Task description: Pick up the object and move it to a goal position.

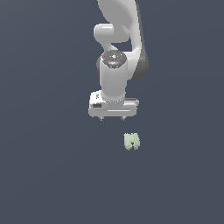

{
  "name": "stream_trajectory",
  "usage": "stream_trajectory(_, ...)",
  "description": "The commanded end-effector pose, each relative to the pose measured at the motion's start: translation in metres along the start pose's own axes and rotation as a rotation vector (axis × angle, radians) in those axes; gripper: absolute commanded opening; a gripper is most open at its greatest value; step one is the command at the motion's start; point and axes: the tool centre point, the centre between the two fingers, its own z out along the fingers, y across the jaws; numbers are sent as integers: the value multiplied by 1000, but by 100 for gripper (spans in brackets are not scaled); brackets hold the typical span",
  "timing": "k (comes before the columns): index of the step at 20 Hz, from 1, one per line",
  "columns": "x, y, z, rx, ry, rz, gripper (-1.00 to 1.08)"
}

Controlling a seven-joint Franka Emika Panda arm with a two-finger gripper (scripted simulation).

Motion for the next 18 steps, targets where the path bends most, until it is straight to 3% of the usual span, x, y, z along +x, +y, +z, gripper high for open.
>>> stream_trajectory(1,0,0,0,0,0,0,100)
stream_trajectory(18,3,-1,8,-1,-18,-7,100)
